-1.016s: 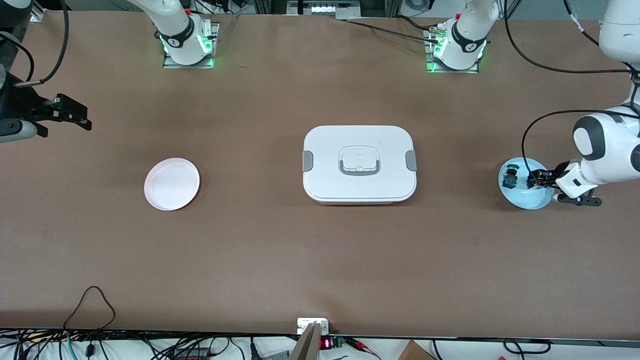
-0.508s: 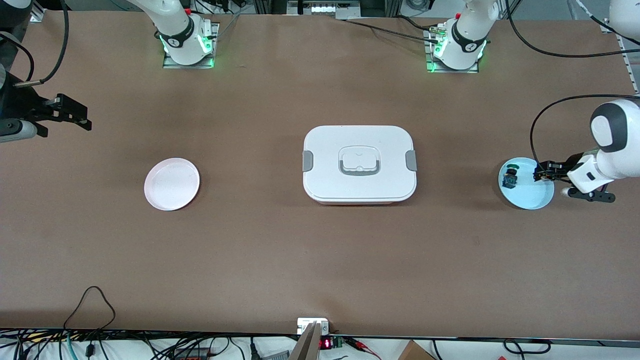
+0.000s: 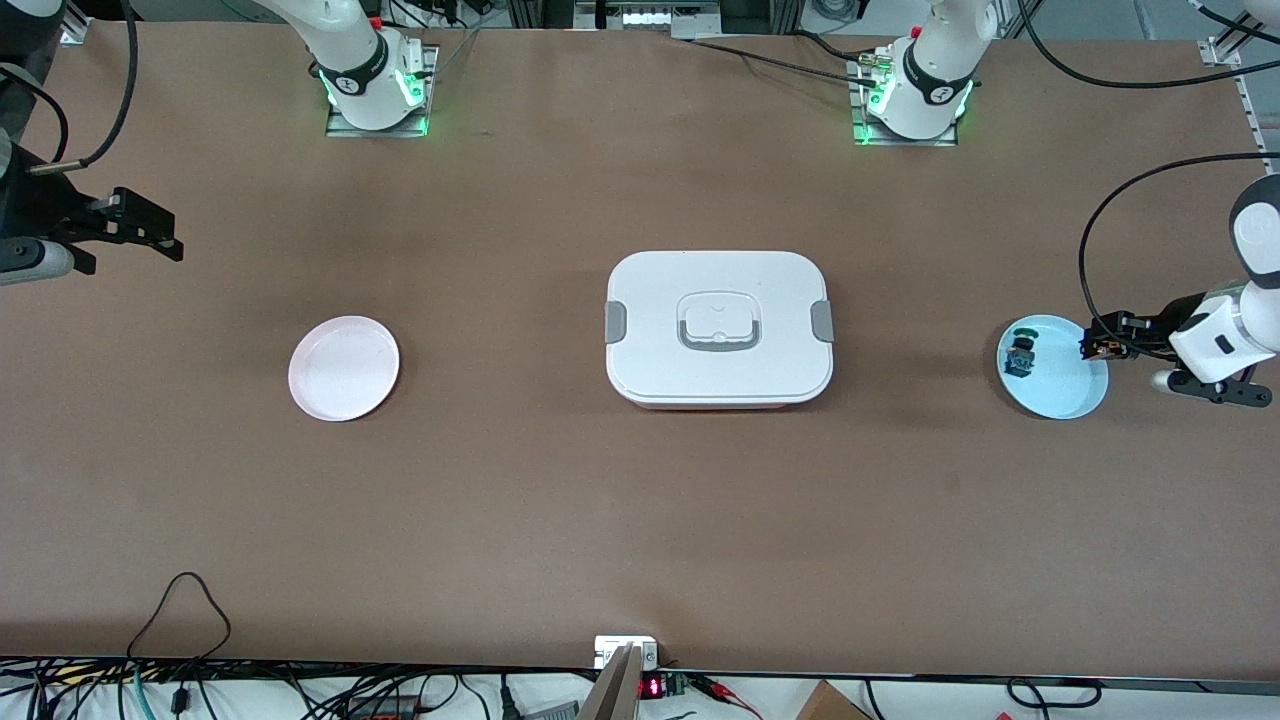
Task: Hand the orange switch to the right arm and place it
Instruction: 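Lift the orange switch with the left gripper toward the white box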
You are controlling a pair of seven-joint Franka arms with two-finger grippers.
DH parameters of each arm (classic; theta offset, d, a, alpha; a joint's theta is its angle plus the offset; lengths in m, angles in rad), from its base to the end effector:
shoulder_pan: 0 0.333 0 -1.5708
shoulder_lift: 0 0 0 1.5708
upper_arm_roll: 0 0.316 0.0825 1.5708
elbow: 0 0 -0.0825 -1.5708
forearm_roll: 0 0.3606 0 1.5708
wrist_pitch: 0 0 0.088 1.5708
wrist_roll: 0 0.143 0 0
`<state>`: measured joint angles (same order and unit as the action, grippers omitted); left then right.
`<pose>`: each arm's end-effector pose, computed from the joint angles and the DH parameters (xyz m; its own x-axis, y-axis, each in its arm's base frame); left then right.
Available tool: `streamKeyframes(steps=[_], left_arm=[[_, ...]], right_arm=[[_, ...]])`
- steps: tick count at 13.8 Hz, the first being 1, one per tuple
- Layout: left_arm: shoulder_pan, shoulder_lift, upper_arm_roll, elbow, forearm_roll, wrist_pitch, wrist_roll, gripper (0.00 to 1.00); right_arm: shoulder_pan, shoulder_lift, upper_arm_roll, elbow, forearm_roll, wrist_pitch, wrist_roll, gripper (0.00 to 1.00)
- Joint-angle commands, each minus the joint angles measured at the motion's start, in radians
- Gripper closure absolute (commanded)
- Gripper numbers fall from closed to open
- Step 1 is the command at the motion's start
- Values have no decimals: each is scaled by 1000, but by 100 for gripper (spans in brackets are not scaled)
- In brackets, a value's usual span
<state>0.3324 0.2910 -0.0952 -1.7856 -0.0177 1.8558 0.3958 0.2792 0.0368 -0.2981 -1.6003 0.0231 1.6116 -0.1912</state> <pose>0.5632 0.1370 0.3515 0.9699 -0.1590 -0.1846 -0.1376 -0.9828 0.1235 0.5433 -0.0045 0.5599 0.9851 0.1704 -0.0211 0.1701 -0.9853 -0.0166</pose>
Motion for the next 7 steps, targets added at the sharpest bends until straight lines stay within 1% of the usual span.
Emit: streamKeyframes(steps=[1,3,5,7], left_arm=[[-6,-42,-27,26,-59,-76,11,100],[-7,-64,-35,34,-108,-128,11,100],[-21,-65,-41,46,-172,-184,12,100],[-29,-75,-52,49,-231,-213,34,100]], right_arm=[[-3,3,1,13,9,-4,-7,0],[-3,3,1,13,9,-4,-7,0],[-3,3,1,13,9,-4,-7,0],[-3,3,1,13,9,-4,-8,0]])
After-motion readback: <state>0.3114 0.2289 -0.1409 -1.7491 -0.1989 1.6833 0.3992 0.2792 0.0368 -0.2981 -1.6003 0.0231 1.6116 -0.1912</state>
